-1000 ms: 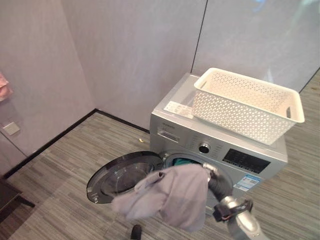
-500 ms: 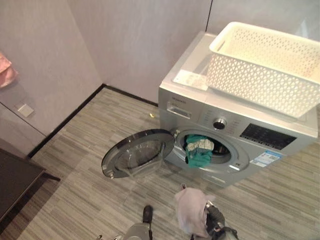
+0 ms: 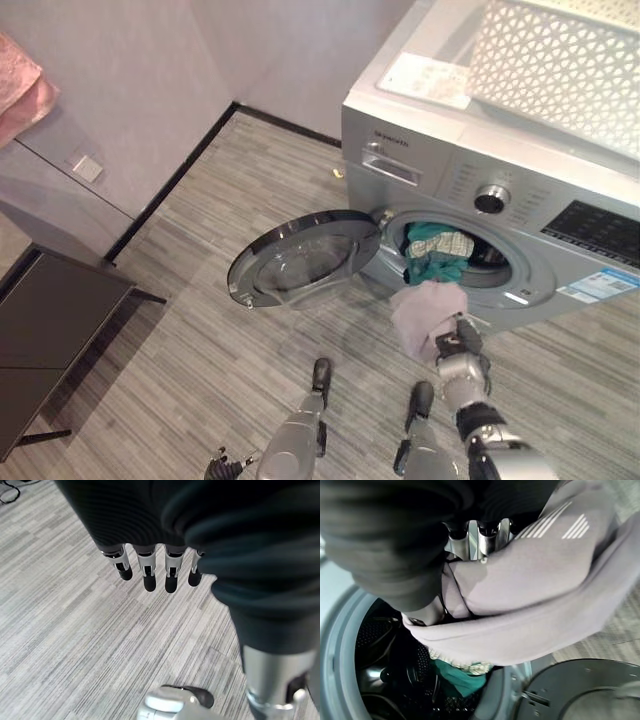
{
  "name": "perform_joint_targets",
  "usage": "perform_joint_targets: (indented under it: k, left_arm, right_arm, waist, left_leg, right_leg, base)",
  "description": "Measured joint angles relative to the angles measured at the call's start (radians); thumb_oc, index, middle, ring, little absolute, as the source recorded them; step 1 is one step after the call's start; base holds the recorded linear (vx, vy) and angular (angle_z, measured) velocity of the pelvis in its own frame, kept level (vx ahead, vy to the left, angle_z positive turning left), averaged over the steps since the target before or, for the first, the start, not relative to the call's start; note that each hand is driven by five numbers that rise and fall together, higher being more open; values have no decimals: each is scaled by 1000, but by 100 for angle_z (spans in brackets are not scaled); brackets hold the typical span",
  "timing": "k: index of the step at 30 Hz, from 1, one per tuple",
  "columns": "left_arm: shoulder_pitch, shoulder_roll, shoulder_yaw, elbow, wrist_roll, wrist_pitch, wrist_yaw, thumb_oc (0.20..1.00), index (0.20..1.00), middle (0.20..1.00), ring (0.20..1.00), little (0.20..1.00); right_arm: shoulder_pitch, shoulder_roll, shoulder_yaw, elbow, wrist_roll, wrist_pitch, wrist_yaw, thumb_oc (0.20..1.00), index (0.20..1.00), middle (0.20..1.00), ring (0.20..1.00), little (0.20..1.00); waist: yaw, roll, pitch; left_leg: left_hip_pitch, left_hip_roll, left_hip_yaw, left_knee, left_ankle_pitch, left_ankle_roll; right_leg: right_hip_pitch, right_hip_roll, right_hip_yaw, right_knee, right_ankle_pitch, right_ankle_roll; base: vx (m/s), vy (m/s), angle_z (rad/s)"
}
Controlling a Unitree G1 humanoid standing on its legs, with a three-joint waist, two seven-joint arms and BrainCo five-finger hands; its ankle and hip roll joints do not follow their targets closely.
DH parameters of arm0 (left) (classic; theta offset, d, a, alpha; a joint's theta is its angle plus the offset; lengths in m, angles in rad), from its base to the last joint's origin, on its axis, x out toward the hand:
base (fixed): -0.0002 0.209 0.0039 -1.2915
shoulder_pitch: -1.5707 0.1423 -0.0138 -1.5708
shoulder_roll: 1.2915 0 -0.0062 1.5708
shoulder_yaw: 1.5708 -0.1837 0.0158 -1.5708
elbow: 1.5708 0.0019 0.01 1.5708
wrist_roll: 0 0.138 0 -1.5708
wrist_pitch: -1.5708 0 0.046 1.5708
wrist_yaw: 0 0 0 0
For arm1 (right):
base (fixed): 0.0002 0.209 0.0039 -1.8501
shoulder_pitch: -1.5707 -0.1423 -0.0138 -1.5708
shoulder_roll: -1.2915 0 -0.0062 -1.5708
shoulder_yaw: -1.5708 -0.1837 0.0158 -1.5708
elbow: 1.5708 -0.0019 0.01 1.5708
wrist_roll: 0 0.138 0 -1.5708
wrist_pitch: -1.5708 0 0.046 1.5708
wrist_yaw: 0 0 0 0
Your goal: Grab the laundry basket,head to the washer,open it,put in the laundry and shut it.
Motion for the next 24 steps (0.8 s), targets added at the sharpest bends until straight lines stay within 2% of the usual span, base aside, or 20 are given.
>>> perform_joint_targets:
  k: [5,10,11,12,13,14,18,24]
  left_arm:
    - [3,2,-33,-27,0,-2,-1,1000,1000,1000,1000,1000]
    - [2,0,-74,-83,0,-3,-2,1000,1000,1000,1000,1000]
    - [2,0,-77,-105,0,-4,-3,1000,1000,1000,1000,1000]
    - [-1,1,-85,-128,-1,-7,-3,1000,1000,1000,1000,1000]
    - [-6,1,-102,-160,-1,-16,-4,1000,1000,1000,1000,1000]
    - [-18,1,-110,-169,-2,-28,-4,1000,1000,1000,1000,1000]
    - [-33,10,-118,-177,-3,-42,-5,1000,1000,1000,1000,1000]
    - [-47,28,-147,-186,-3,-44,-5,1000,1000,1000,1000,1000]
  right_arm:
    - [-106,-48,-70,105,36,-5,-9,200,200,200,200,200]
    - [-241,-153,-122,222,87,-5,-20,200,200,200,200,200]
    - [-287,-180,-157,244,119,-4,-23,200,200,200,200,200]
    - [-320,-209,-165,259,140,-5,-26,200,200,200,200,200]
    - [-367,-261,-173,266,162,-6,-26,200,200,200,200,200]
    - [-411,-307,-173,269,174,-7,-26,200,200,200,200,200]
    - [-508,-356,-175,291,195,-17,-27,200,200,200,200,200]
    - [-641,-393,-172,349,204,-28,-41,200,200,200,200,200]
  waist:
    - [23,25,10]
    - [49,78,36]
    - [58,101,49]
    - [58,117,59]
    - [62,145,72]
    - [80,165,81]
    - [103,170,97]
    - [110,168,100]
  left_leg:
    - [-6,-4,2,0,12,-9]
    - [-10,-5,0,5,85,20]
    - [-13,-9,2,5,107,34]
    - [-19,-14,0,5,111,39]
    - [-35,-22,-2,5,115,44]
    - [-54,-28,0,6,115,45]
    - [-83,-32,-1,6,116,44]
    - [-126,-42,-13,6,115,44]
  right_leg:
    - [1,-3,-4,-9,20,-21]
    - [1,-3,-12,-9,42,-27]
    - [0,-7,-18,-9,43,-23]
    - [-2,-12,-22,-7,44,-23]
    - [-11,-15,-27,0,46,-20]
    - [-31,-21,-27,0,47,-19]
    - [-58,-24,-28,0,40,-14]
    - [-99,-33,-29,0,28,-2]
  base:
    - [9,9,9]
    - [-18,11,0]
    - [-75,40,5]
    - [-57,29,18]
    - [-32,15,18]
    - [-22,19,12]
    - [-10,11,3]
    - [34,24,3]
